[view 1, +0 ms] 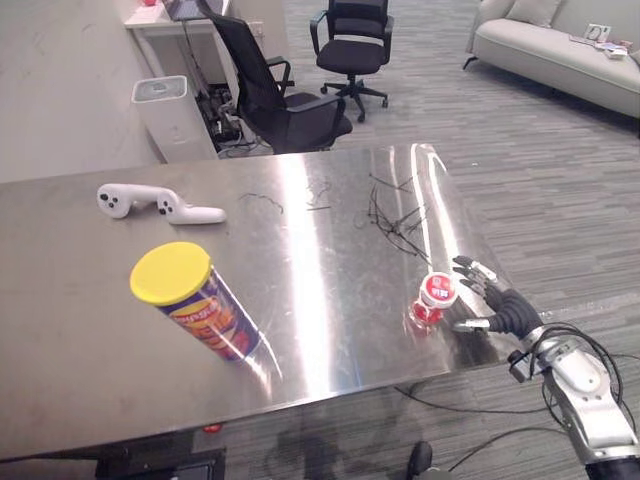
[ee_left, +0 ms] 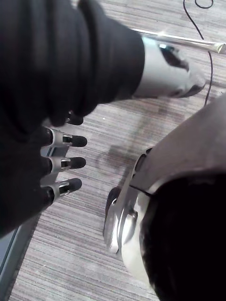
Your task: Put the gum and the chips on the shelf.
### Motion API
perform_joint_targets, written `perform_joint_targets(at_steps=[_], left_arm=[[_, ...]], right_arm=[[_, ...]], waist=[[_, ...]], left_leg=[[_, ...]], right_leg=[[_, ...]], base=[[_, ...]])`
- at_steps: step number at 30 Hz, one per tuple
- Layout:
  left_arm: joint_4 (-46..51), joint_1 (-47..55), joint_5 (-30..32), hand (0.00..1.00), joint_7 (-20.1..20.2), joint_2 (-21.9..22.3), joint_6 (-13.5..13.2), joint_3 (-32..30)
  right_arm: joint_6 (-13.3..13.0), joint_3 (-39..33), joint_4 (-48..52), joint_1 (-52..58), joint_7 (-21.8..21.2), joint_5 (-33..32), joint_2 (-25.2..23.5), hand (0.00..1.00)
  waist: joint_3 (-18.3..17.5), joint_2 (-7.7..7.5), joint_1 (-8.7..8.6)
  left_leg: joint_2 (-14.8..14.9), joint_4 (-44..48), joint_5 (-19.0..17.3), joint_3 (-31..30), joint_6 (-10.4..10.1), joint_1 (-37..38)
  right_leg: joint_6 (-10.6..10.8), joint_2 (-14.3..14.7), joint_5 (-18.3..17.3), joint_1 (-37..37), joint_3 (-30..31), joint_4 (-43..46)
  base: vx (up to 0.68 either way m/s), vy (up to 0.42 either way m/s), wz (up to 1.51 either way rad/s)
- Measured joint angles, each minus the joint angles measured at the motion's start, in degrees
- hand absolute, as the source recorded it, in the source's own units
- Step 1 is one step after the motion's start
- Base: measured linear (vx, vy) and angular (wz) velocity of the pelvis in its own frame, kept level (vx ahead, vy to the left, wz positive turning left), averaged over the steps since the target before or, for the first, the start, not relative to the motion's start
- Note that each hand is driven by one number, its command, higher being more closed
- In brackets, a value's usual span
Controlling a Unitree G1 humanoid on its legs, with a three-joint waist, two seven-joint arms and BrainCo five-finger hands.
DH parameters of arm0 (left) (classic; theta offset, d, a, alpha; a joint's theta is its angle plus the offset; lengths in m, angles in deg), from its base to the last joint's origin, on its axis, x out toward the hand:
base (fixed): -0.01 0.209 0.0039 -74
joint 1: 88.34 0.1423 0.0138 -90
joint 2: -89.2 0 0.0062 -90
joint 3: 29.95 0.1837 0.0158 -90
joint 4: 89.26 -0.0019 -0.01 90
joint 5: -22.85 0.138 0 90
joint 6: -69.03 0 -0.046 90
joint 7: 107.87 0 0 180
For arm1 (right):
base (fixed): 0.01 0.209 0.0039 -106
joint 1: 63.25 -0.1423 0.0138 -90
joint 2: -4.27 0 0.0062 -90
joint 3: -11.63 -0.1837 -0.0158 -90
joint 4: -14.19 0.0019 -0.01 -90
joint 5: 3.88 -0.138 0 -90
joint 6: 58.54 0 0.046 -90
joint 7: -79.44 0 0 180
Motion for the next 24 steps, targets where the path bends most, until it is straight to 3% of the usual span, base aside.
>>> perform_joint_targets(at_steps=[24], left_arm=[[0.12, 0.01, -0.03, 0.0, -0.09, -0.58, 0.67, 0.52]], right_arm=[[-0.01, 1.93, -2.75, -2.66, -0.68, 2.24, -0.01, 0.0]], waist=[[1.1, -0.66, 0.74]], left_leg=[[-0.17, -1.08, 1.22, -1.71, -0.02, -0.32]], right_leg=[[-0.04, -0.14, 0.03, 0.4, -1.7, 0.0]], base=[[-0.01, -0.004, 0.03]])
